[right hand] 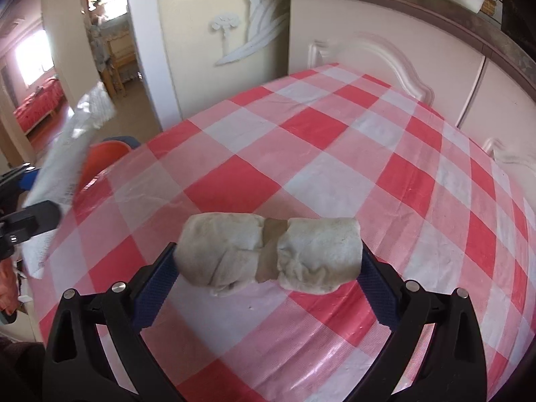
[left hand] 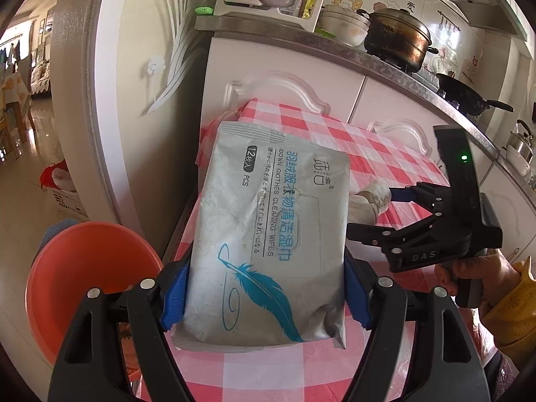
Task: Collect trash
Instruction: 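Grasp the rolled grey cloth with the right tool while the left tool holds the wipes pack, then carry the wipes pack and grey cloth with both tools over the orange bucket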
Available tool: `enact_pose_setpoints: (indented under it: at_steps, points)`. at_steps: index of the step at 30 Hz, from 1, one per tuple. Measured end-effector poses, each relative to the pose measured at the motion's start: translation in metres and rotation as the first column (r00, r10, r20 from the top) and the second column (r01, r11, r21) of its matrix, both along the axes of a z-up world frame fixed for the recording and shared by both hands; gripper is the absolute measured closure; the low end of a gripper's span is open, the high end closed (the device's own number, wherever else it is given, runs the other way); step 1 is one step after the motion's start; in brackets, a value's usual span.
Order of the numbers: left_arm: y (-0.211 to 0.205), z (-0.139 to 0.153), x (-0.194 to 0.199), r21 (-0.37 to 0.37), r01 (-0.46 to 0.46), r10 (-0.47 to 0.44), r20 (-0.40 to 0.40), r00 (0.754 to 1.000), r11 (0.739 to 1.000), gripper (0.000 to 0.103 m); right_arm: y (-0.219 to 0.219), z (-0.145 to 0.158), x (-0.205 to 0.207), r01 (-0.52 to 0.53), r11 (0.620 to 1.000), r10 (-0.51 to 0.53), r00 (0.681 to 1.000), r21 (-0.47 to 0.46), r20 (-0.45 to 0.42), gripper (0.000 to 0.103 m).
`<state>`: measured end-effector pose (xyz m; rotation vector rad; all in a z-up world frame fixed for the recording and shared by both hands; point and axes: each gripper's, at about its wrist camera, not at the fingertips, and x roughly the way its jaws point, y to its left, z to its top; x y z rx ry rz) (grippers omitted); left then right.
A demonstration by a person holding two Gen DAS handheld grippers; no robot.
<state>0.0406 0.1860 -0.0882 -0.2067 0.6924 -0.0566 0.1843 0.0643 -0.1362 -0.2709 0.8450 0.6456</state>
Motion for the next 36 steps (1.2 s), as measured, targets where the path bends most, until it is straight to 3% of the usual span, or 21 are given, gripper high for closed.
enact_pose_setpoints:
  at_steps: [8, 12, 20, 36]
  points:
    - [0.003, -0.003, -0.002, -0.007, -0.004, 0.004, -0.009, 1.000, 1.000, 0.027, -0.004, -0.004, 0.006, 0.077, 0.997, -0.076, 0.997, 0.017, -0.031, 0.004]
    - [0.003, -0.003, -0.003, -0.008, -0.004, 0.003, -0.010, 1.000, 1.000, 0.027, -0.006, -0.002, 0.002, 0.094, 0.995, -0.093, 0.995, 0.025, -0.022, 0.012]
    - [0.004, -0.003, -0.008, -0.005, -0.006, 0.005, -0.014, 1.000, 1.000, 0.027, -0.016, 0.000, -0.008, 0.145, 0.988, -0.144, 0.989, 0.046, -0.021, 0.015]
    - [0.014, -0.004, -0.041, 0.027, -0.040, 0.041, -0.025, 0.999, 0.999, 0.027, -0.033, 0.012, -0.054, 0.233, 0.966, -0.231, 0.972, 0.115, -0.029, 0.015]
